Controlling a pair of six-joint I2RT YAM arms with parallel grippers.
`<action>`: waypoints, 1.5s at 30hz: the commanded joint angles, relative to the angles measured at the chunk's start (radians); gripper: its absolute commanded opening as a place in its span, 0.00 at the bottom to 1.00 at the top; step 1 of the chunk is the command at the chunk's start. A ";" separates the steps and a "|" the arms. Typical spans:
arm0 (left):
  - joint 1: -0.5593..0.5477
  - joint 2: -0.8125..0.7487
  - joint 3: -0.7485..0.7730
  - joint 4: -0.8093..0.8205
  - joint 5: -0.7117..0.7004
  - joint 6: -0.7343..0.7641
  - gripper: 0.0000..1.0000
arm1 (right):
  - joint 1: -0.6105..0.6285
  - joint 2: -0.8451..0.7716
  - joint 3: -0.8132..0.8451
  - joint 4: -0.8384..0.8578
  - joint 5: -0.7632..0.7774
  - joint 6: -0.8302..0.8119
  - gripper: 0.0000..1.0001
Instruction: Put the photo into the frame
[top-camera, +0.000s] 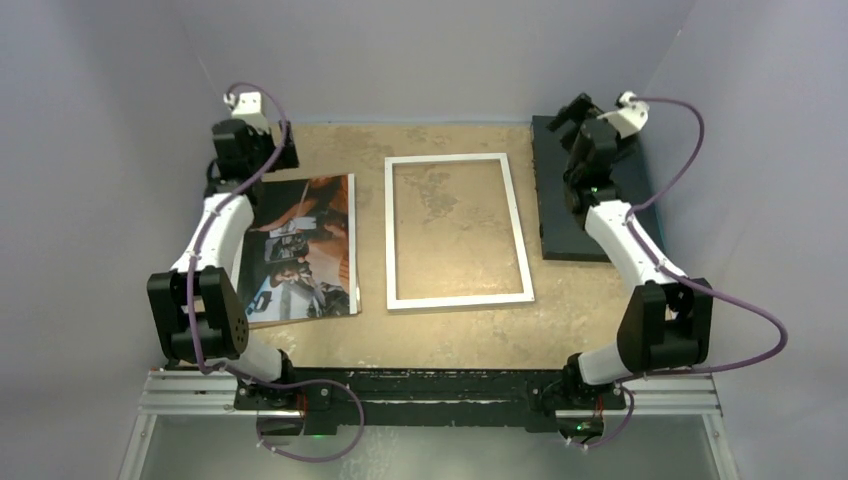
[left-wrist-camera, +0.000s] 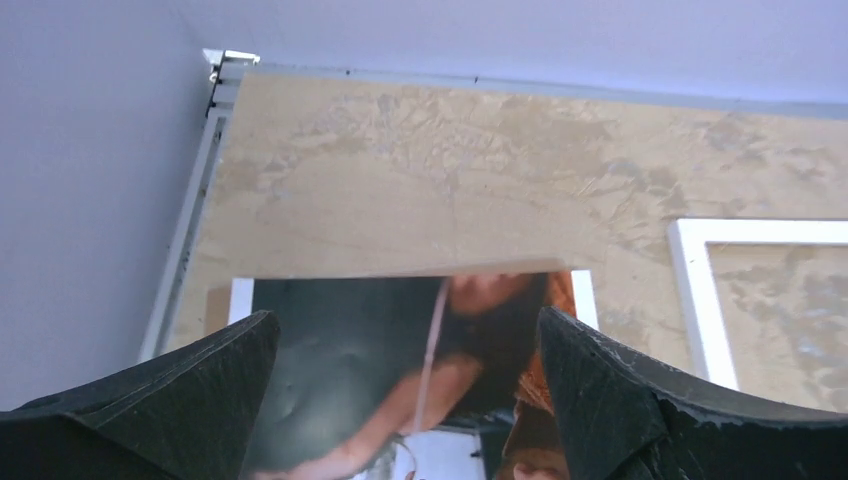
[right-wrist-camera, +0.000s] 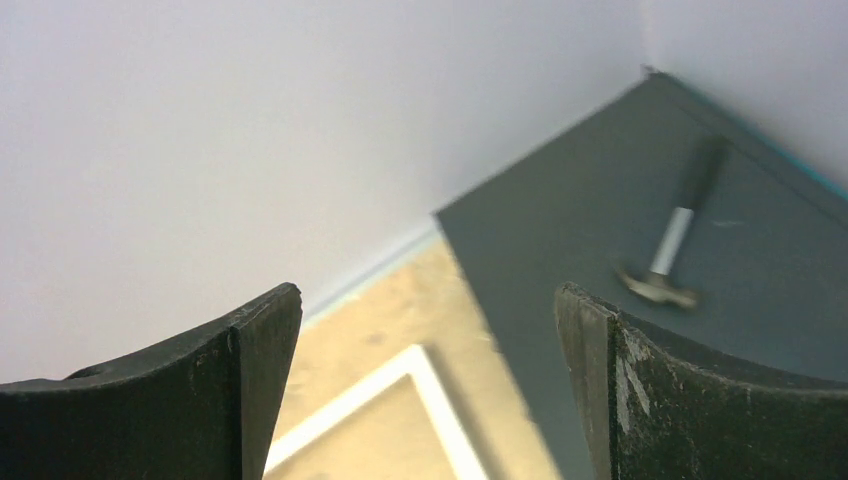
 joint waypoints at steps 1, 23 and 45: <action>0.082 0.045 0.280 -0.476 0.234 -0.060 0.99 | 0.025 0.053 0.190 -0.341 -0.194 0.134 0.99; 0.091 -0.025 0.353 -0.732 0.135 0.073 0.89 | 0.500 0.209 0.404 -0.297 -0.164 -0.069 0.99; 0.092 -0.023 0.288 -0.820 0.143 0.137 0.87 | 0.795 0.682 0.641 -0.564 -0.027 0.012 0.86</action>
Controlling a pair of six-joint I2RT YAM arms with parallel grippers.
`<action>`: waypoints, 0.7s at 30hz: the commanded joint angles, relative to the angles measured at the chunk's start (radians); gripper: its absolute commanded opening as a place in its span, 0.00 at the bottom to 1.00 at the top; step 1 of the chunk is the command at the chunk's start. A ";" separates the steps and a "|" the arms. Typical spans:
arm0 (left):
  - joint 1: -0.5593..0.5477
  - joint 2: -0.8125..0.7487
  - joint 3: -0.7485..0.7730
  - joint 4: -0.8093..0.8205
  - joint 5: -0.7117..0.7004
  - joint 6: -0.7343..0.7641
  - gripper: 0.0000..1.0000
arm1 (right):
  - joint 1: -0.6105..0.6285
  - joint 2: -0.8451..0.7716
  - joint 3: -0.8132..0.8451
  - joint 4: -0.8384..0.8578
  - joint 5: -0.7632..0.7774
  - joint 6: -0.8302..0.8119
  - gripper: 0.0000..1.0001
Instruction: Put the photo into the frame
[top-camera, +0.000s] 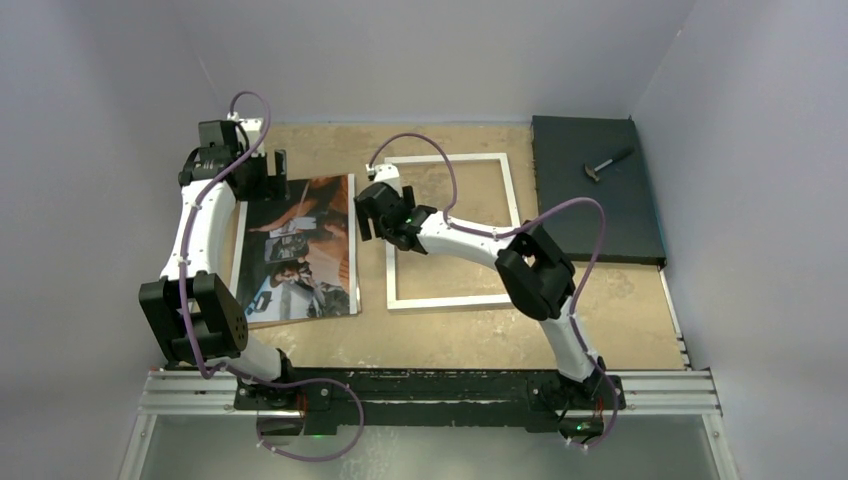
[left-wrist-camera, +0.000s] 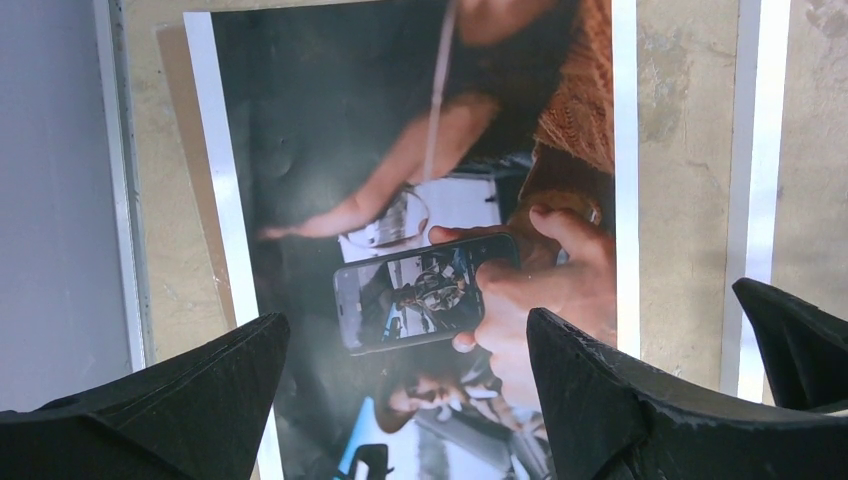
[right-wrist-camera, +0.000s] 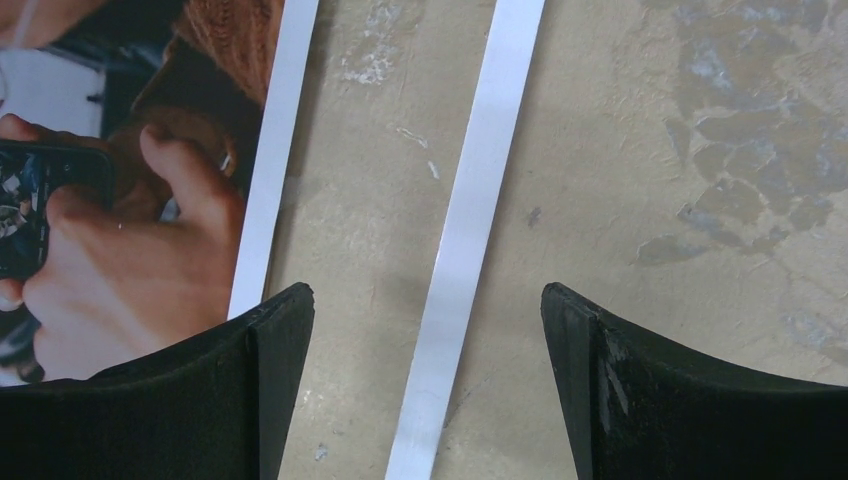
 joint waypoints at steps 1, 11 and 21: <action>0.002 -0.029 0.017 -0.032 0.017 0.027 0.87 | -0.004 -0.004 0.019 0.018 0.021 0.035 0.85; 0.002 -0.035 0.020 -0.057 0.012 0.032 0.87 | 0.002 0.078 0.029 -0.002 0.041 0.053 0.77; 0.002 -0.037 0.026 -0.066 0.040 0.022 0.87 | 0.028 0.135 0.038 -0.025 0.068 0.077 0.71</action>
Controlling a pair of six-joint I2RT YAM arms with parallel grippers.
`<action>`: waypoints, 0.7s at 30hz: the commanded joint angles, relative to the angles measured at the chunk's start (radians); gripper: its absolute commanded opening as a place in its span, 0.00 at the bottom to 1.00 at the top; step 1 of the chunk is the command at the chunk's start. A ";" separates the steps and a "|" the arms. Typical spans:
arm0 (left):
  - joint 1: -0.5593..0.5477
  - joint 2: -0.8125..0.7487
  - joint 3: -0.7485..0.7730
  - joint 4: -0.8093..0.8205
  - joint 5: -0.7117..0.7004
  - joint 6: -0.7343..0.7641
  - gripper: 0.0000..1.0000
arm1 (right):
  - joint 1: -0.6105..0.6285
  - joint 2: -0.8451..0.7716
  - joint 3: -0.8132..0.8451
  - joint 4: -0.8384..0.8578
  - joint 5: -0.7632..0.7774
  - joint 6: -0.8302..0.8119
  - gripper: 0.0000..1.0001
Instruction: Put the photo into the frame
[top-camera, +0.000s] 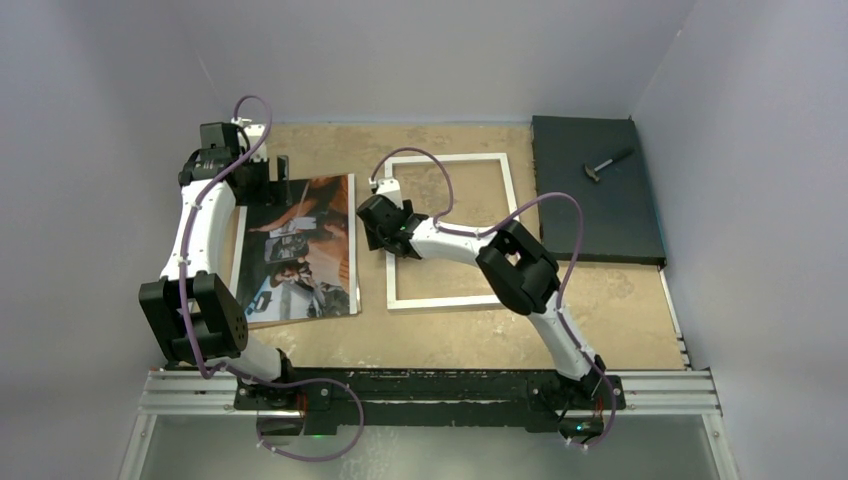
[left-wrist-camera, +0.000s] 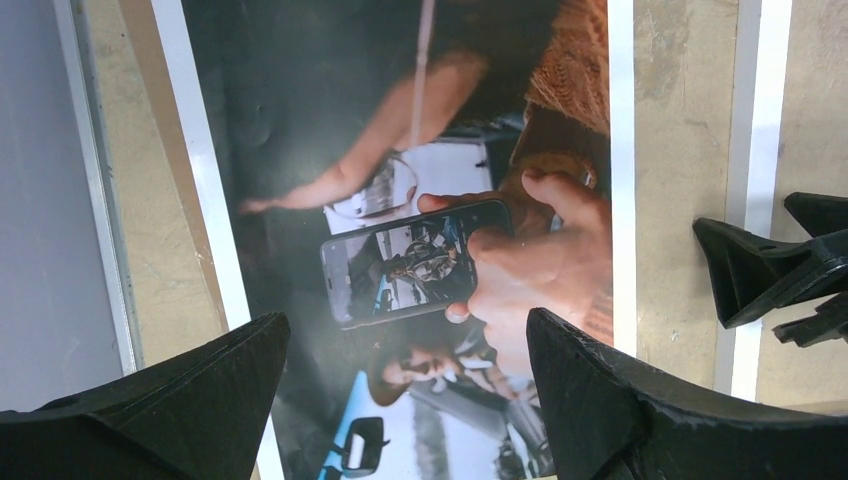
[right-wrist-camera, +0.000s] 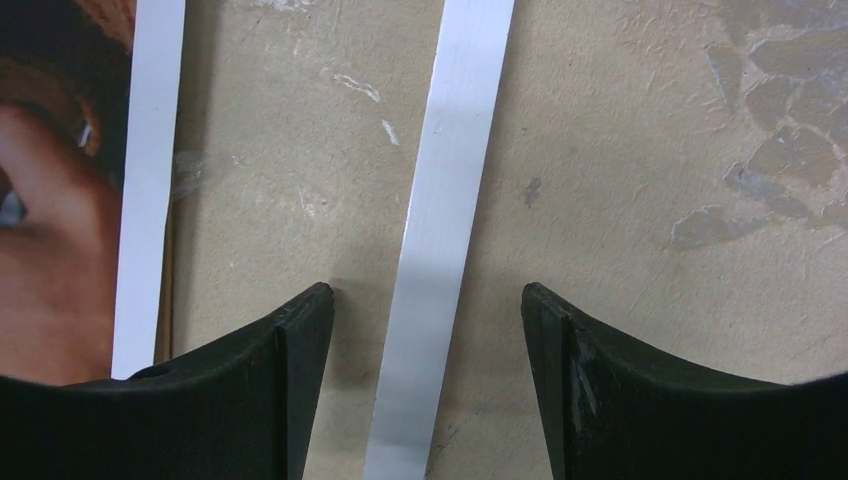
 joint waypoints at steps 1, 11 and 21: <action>0.002 -0.039 0.022 -0.002 0.022 0.000 0.87 | 0.028 0.029 0.043 -0.031 0.057 0.037 0.69; 0.000 -0.052 -0.010 0.003 0.023 0.001 0.87 | 0.039 0.053 0.106 -0.131 0.050 0.111 0.26; 0.001 -0.063 -0.024 -0.024 0.036 0.008 0.86 | 0.027 -0.127 0.264 -0.144 -0.082 0.127 0.06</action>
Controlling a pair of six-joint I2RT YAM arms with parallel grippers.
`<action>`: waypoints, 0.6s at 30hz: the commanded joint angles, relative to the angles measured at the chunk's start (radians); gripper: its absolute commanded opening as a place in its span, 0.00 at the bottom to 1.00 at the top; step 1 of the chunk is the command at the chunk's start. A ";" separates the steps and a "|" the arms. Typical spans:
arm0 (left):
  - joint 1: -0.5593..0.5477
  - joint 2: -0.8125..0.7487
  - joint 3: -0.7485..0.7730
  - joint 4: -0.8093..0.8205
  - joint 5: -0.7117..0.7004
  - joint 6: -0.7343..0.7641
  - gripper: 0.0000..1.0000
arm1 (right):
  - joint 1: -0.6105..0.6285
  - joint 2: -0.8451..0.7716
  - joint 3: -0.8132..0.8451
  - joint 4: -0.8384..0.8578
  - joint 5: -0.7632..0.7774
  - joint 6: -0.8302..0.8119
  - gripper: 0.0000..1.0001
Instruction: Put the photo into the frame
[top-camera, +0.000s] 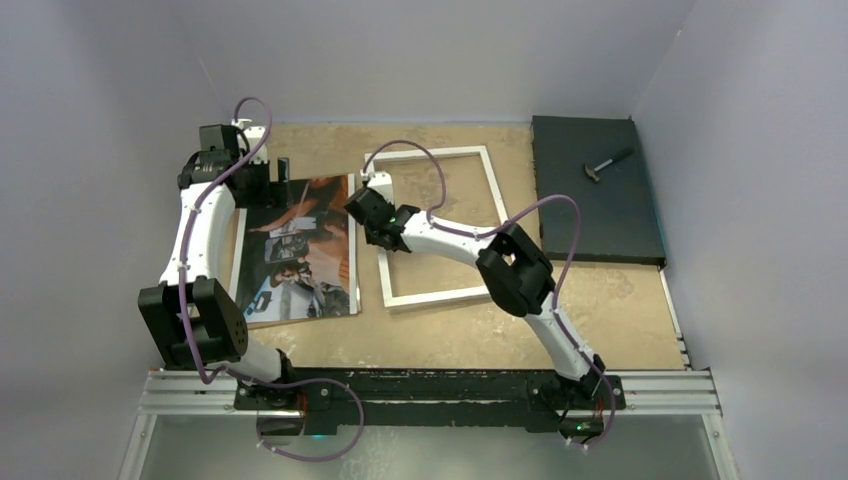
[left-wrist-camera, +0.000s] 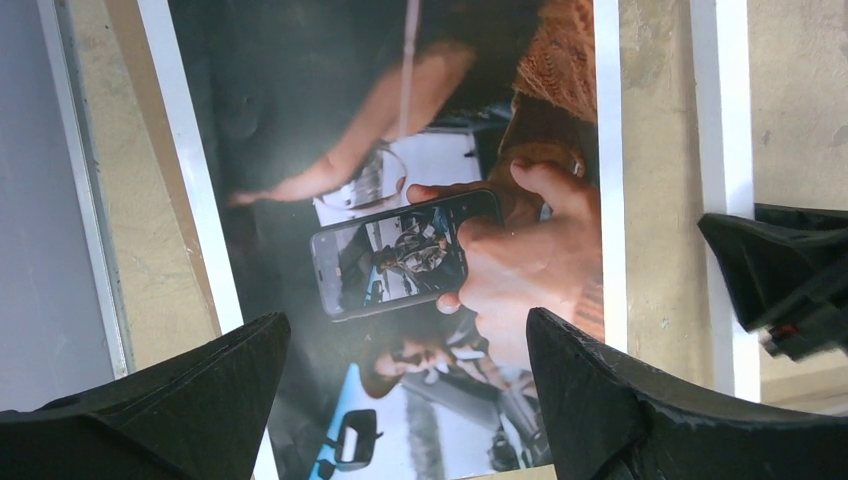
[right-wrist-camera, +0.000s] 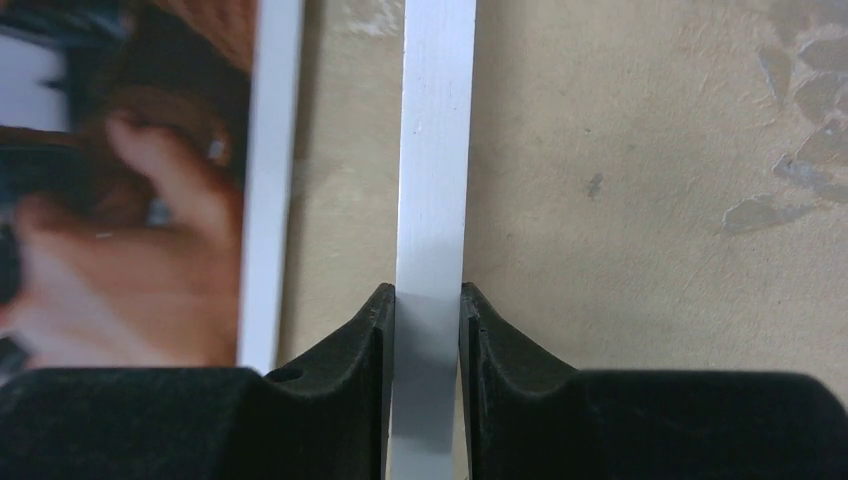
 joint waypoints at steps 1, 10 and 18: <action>0.001 -0.041 -0.006 -0.017 0.016 0.008 0.86 | -0.007 -0.184 0.121 0.001 -0.103 0.046 0.05; 0.000 -0.060 0.015 -0.048 0.047 0.015 0.86 | -0.065 -0.301 0.151 0.051 -0.385 0.227 0.00; 0.001 -0.060 0.036 -0.078 0.069 0.014 0.86 | -0.164 -0.420 -0.003 0.269 -0.713 0.479 0.00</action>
